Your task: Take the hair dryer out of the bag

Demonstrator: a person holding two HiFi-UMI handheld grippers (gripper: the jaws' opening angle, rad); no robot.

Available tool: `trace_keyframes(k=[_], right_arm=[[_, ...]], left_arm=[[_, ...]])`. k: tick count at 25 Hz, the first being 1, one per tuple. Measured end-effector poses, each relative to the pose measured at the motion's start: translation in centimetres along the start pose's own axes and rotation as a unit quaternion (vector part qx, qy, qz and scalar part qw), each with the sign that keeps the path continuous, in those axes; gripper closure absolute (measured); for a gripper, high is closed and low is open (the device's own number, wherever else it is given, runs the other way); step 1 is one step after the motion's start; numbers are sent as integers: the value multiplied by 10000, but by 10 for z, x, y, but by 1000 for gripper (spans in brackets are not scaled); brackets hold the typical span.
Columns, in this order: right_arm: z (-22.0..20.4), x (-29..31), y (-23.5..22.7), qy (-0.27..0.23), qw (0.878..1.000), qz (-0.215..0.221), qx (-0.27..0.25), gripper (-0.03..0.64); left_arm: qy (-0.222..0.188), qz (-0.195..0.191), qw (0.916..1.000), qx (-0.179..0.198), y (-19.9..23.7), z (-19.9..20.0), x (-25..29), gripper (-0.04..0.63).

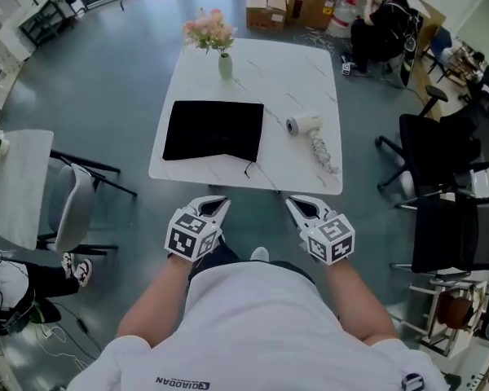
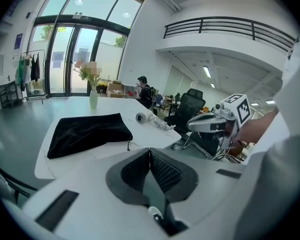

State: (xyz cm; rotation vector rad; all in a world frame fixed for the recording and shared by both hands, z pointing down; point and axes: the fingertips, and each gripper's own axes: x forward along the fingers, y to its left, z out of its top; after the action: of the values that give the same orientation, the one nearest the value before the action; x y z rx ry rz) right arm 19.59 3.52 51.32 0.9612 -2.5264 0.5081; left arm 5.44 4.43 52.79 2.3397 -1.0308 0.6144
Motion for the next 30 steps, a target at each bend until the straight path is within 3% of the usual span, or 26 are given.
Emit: trace_keyframes(k=[8, 17, 30], right_arm=[[4, -16, 27, -184, 9987, -102, 455, 601], [19, 13, 63, -206, 9977, -431, 490, 601], [16, 30, 90, -121, 9954, -632, 706, 601]], left_arm=[[-82, 84, 9998, 190, -1, 9, -36, 578], [12, -400, 9978, 525, 15, 14, -56, 578], [-122, -448, 9981, 394, 44, 7, -83, 578]])
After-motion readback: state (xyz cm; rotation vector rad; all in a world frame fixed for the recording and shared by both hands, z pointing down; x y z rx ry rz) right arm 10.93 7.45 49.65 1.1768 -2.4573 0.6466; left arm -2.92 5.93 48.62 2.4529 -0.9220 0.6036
